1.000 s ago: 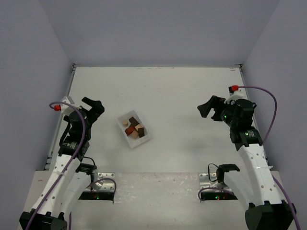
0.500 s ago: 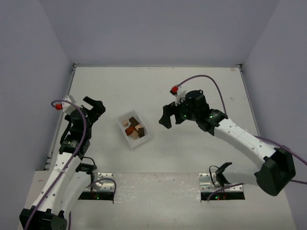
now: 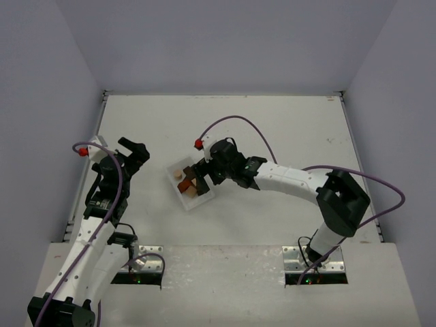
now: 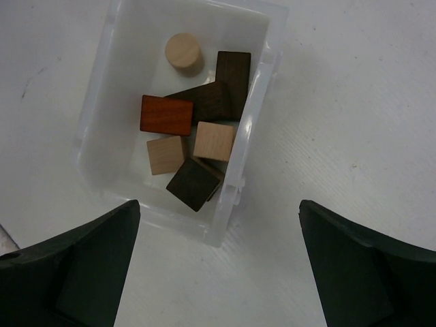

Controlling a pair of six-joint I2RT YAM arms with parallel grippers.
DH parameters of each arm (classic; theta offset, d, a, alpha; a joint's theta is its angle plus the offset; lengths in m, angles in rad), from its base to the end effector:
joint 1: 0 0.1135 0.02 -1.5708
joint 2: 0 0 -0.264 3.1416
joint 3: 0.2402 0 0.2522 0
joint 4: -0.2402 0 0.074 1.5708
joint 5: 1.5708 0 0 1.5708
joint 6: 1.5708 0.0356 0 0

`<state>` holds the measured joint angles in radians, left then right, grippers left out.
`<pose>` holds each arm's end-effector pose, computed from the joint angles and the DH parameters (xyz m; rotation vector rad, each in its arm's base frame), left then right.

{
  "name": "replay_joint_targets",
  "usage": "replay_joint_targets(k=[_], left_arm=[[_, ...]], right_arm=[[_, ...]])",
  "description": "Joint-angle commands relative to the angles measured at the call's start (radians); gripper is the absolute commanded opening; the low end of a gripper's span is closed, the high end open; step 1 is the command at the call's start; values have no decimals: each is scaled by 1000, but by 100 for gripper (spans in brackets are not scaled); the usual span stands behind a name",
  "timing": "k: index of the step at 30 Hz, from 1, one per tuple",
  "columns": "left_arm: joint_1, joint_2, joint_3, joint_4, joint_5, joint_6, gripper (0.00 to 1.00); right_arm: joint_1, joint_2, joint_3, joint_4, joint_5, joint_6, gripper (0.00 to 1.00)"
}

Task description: Build the wood block tower

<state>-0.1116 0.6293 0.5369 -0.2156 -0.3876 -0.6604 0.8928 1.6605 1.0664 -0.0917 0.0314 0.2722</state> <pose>0.1585 -0.0042 0.2736 -0.7527 1.6995 -0.1720 0.2298 0.2836 0.2196 -0.6930 2.2177 0.5752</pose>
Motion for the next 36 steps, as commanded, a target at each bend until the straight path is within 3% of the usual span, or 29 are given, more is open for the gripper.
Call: replay_joint_targets(k=[1, 5, 7, 13, 17, 21, 25, 32, 35, 36], left_arm=[[7, -18, 41, 25, 0, -5, 100], [7, -19, 40, 25, -2, -7, 100], [7, -17, 39, 25, -2, -6, 100], [7, -15, 42, 22, -2, -8, 100], [7, -14, 43, 18, -5, -8, 100], [7, -13, 44, 16, -12, -10, 100], [7, -13, 46, 13, -17, -11, 100], [7, -10, 46, 10, -19, -15, 100], [7, -8, 47, 9, -19, -16, 100], [7, -7, 49, 7, -22, -16, 100]], right_arm=[[13, 49, 30, 155, 107, 30, 99], [20, 102, 53, 167, 107, 21, 97], [21, 124, 64, 165, 112, 15, 90], [26, 180, 75, 155, 173, 12, 50], [29, 193, 62, 166, 208, -2, 34], [29, 202, 63, 170, 227, -47, 32], [29, 232, 90, 144, 238, -67, 37], [29, 264, 107, 143, 241, -67, 33], [29, 270, 117, 142, 233, -73, 21], [29, 265, 118, 142, 234, -74, 10]])
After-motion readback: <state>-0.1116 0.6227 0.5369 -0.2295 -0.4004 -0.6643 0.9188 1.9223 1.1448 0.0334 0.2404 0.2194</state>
